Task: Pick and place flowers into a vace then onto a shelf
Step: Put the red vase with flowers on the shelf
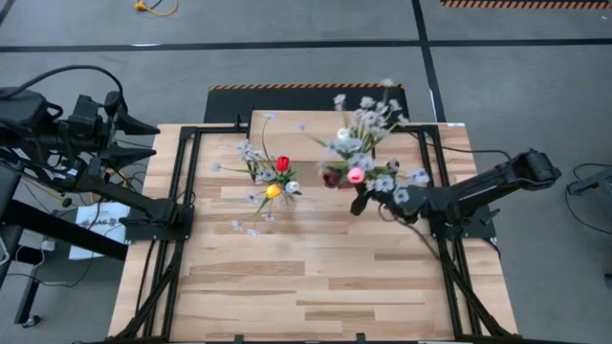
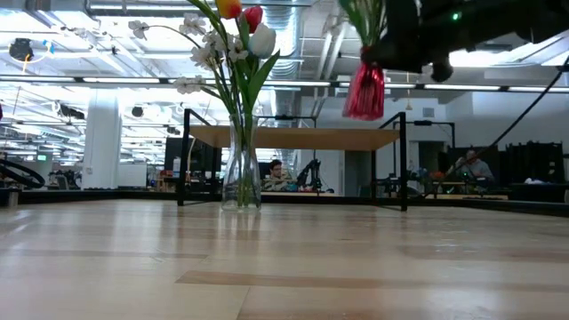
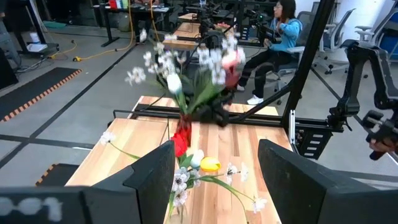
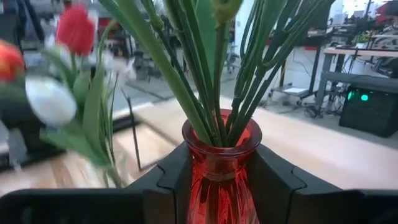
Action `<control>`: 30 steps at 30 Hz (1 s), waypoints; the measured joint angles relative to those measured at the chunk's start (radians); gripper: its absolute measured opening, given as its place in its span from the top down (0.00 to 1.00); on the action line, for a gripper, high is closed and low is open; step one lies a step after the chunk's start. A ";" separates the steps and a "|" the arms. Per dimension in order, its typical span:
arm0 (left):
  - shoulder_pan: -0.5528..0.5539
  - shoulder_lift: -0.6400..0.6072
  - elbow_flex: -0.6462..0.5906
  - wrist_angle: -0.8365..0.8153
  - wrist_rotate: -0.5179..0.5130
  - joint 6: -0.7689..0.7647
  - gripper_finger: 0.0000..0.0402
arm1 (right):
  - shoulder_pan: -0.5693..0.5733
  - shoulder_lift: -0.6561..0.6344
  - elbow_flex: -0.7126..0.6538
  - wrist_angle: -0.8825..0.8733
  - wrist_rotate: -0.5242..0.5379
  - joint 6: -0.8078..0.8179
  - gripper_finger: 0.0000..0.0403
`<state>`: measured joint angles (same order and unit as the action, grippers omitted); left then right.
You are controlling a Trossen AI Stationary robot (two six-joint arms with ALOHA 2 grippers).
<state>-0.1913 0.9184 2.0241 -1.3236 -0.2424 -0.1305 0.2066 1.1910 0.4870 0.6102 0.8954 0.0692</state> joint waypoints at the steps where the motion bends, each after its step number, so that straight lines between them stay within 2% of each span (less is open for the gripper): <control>1: 0.000 0.000 0.000 -0.003 0.000 -0.004 0.45 | -0.002 -0.022 0.000 -0.003 -0.001 0.000 0.71; 5: 0.000 0.000 0.000 -0.014 0.000 -0.012 0.45 | -0.022 -0.095 0.003 -0.012 -0.003 -0.038 0.71; 11: 0.000 0.000 0.000 -0.015 0.000 -0.013 0.45 | -0.089 -0.129 0.103 -0.157 -0.025 -0.121 0.71; 17: 0.000 0.000 0.000 -0.014 0.000 -0.015 0.45 | -0.225 -0.123 0.215 -0.324 -0.174 -0.120 0.71; 20: 0.000 0.000 0.000 -0.014 0.000 -0.016 0.45 | -0.296 -0.125 0.251 -0.348 -0.211 -0.107 0.71; 30: 0.000 0.000 0.000 -0.014 0.000 -0.016 0.45 | -0.576 -0.137 0.323 -0.440 -0.460 -0.091 0.71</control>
<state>-0.1913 0.9184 2.0240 -1.3380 -0.2424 -0.1464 -0.3697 1.0542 0.8104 0.1699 0.4359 -0.0214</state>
